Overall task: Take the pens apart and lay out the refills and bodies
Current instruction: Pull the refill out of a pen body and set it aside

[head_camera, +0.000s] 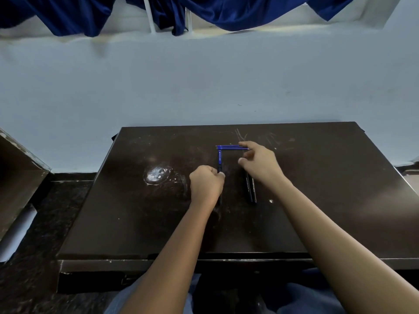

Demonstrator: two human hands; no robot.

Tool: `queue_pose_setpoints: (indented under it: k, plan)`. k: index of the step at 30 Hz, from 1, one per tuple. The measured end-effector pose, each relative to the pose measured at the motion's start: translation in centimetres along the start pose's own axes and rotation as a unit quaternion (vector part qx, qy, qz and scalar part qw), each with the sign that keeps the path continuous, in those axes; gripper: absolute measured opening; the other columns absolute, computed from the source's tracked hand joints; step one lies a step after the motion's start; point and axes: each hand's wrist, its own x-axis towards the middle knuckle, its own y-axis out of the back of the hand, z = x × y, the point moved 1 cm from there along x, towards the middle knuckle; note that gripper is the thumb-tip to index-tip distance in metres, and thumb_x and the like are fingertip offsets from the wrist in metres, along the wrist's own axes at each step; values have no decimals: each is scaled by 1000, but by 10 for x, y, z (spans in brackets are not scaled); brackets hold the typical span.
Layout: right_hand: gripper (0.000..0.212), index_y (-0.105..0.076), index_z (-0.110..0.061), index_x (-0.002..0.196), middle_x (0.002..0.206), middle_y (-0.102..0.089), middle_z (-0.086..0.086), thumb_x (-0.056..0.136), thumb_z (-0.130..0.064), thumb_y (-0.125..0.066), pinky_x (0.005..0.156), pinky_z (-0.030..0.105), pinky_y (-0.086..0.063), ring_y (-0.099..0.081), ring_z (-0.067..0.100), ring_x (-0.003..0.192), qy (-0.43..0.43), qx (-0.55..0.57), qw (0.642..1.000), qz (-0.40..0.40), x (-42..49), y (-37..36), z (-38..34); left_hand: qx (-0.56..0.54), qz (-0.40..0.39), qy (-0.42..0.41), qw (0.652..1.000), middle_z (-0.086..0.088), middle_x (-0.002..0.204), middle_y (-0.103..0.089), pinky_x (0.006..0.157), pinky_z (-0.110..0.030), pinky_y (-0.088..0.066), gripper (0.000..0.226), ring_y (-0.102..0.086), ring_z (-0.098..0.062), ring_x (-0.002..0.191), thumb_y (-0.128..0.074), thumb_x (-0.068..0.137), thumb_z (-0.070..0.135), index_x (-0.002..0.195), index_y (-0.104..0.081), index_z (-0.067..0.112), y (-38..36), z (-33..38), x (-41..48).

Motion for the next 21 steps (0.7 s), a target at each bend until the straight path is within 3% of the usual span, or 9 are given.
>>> queue_pose_setpoints:
  k: [2,4,7,10,15,21]
  plan:
    - [55,-47,-24,138,115,-63,10,85,-11,-56,92,35,-47,-57,28,108,-13,-87,996,-5,1,7,13,27,3,-11,1000,4,57,-42,41,-13,-25,38,-37,-4,46,-58,91,18,56,-44,15,-11,3,3]
    - [58,-42,-20,141,124,-59,15,86,-9,-56,94,37,-46,-55,32,115,-39,-123,991,-32,0,8,24,46,-2,-10,999,1,60,-41,44,-17,-27,39,-37,-8,49,-57,91,15,56,-40,13,-25,6,6]
    - [54,-44,-16,140,136,-47,19,87,-9,-56,96,35,-43,-51,33,120,-59,-145,986,-64,-3,6,36,82,-18,-19,996,-7,84,-57,58,-25,-39,16,-57,-21,72,-57,91,17,83,-61,4,-41,10,8]
    - [49,-48,-14,136,136,-45,18,89,-11,-57,96,34,-42,-49,32,122,-59,-153,983,-80,-6,2,42,108,-21,-30,993,-12,106,-63,67,-26,-41,20,-63,-28,98,-56,93,16,105,-62,1,-53,10,9]
    - [49,-48,-16,137,133,-46,18,89,-11,-58,98,33,-40,-43,30,127,-45,-153,983,-94,-4,-8,50,149,-4,-66,987,-13,111,-62,67,-28,-40,21,-62,-29,101,-55,94,17,108,-58,2,-66,5,13]
    - [63,-33,-11,147,141,-36,17,90,-14,-60,102,33,-39,-47,32,125,-48,-160,981,-98,0,-17,52,171,-3,-130,977,-13,117,-57,68,-28,-37,28,-60,-30,102,-56,93,20,117,-55,4,-76,2,19]
